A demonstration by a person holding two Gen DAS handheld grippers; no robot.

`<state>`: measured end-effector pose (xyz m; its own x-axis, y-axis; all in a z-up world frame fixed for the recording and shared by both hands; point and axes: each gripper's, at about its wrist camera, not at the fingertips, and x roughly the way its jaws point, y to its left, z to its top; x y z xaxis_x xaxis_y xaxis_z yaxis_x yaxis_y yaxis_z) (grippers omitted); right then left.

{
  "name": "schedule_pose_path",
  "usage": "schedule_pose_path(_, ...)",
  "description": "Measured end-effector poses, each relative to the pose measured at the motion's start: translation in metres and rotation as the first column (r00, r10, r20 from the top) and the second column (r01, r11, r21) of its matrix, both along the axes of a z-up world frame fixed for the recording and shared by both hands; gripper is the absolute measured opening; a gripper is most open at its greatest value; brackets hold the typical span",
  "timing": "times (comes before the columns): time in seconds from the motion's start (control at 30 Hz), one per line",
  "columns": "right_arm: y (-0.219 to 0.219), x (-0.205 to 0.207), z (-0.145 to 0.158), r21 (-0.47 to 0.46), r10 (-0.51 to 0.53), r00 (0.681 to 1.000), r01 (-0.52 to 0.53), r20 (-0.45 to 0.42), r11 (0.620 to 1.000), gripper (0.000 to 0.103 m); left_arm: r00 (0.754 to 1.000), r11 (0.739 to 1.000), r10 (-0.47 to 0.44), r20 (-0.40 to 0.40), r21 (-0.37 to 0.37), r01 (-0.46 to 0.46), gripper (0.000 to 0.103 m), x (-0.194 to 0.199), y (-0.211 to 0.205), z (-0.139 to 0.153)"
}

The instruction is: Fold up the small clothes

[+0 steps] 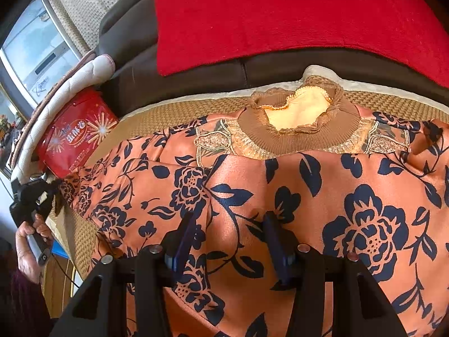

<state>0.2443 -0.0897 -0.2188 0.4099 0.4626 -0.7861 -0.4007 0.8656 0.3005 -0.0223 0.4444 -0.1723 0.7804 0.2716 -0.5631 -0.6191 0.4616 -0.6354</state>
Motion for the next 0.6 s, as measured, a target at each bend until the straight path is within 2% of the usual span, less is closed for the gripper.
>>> schedule_pose_path(0.1, -0.004, 0.001, 0.001, 0.024, -0.009, 1.000, 0.010, -0.011, 1.000, 0.054, 0.991, 0.983, -0.129, -0.017, 0.129, 0.130, 0.005, 0.031, -0.046, 0.022)
schedule_pose_path(0.17, -0.008, 0.001, 0.003, 0.049, -0.017, 1.000, 0.018, -0.021, 0.999, 0.054, 0.973, 0.954, -0.226, -0.037, 0.195, 0.229, 0.005, 0.057, -0.085, 0.030)
schedule_pose_path(0.23, -0.013, 0.003, 0.004, 0.077, -0.026, 0.999, 0.028, -0.032, 0.997, 0.054, 0.943, 0.914, -0.328, -0.063, 0.232, 0.333, 0.005, 0.081, -0.126, 0.032)
schedule_pose_path(0.3, -0.017, 0.004, 0.006, 0.099, -0.034, 0.999, 0.038, -0.039, 0.994, 0.054, 0.894, 0.863, -0.438, -0.091, 0.237, 0.447, 0.005, 0.102, -0.171, 0.028)
schedule_pose_path(0.4, -0.027, 0.006, 0.012, 0.108, -0.059, 0.998, 0.062, -0.026, 0.992, 0.054, 0.787, 0.752, -0.594, -0.167, 0.230, 0.617, 0.005, 0.130, -0.245, 0.012)
schedule_pose_path(0.47, -0.041, 0.010, 0.016, 0.120, -0.098, 0.995, 0.100, -0.021, 0.988, 0.054, 0.703, 0.674, -0.678, -0.214, 0.200, 0.711, 0.005, 0.142, -0.285, 0.000)
schedule_pose_path(0.5, -0.047, 0.012, 0.017, 0.127, -0.116, 0.993, 0.118, -0.024, 0.985, 0.054, 0.652, 0.627, -0.717, -0.246, 0.178, 0.758, 0.006, 0.148, -0.305, -0.006)
schedule_pose_path(0.57, -0.065, 0.017, 0.018, 0.141, -0.168, 0.985, 0.172, -0.034, 0.975, 0.055, 0.575, 0.565, -0.761, -0.300, 0.128, 0.815, 0.010, 0.150, -0.329, -0.010)
schedule_pose_path(0.6, -0.070, 0.019, 0.017, 0.146, -0.186, 0.982, 0.190, -0.043, 0.971, 0.059, 0.562, 0.553, -0.770, -0.301, 0.123, 0.824, 0.019, 0.150, -0.331, -0.009)
